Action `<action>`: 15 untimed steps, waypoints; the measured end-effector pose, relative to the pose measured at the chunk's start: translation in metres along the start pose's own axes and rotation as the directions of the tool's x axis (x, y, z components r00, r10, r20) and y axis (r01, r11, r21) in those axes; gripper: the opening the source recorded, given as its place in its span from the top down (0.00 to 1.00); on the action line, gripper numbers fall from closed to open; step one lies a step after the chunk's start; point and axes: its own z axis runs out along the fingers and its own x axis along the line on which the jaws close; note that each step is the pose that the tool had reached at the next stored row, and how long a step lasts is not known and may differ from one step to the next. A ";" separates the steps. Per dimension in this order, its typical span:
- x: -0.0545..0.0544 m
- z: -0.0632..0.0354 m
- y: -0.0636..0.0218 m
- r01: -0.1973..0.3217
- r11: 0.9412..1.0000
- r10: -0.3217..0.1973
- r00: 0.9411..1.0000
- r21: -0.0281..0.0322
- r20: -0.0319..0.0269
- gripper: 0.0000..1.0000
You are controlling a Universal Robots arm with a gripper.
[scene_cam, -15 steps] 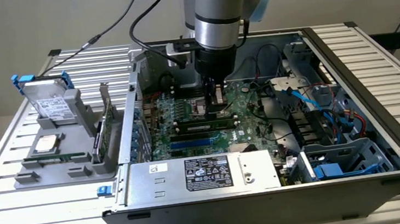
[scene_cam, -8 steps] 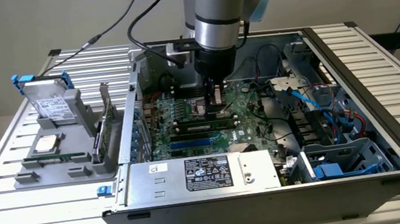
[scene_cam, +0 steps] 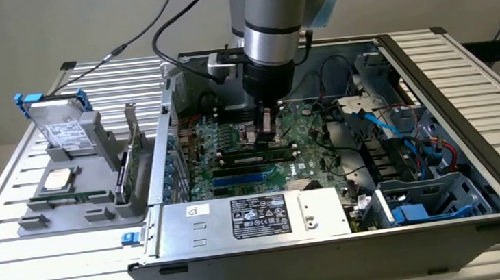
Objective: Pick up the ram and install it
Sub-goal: 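Press down the ram until it locks into place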
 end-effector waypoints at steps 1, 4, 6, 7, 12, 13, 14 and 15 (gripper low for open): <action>0.000 0.0003 0.0000 -0.016 1.000 0.016 1.000 -0.001 0.001 0.90; 0.000 0.0011 -0.0001 -0.060 0.998 0.060 0.998 -0.004 0.005 0.90; 0.000 0.0015 -0.0001 -0.090 0.996 0.090 0.996 -0.006 0.007 0.90; 0.000 0.0017 -0.0001 -0.104 0.995 0.104 0.995 -0.007 0.009 0.90; 0.000 0.0023 -0.0002 -0.176 0.984 0.176 0.984 -0.012 0.014 0.90; 0.000 0.0024 -0.0002 -0.190 0.982 0.190 0.982 -0.013 0.015 0.90; 0.000 0.0024 -0.0002 -0.203 0.979 0.204 0.979 -0.013 0.016 0.90; 0.000 0.0025 -0.0002 -0.215 0.976 0.216 0.976 -0.013 0.017 0.90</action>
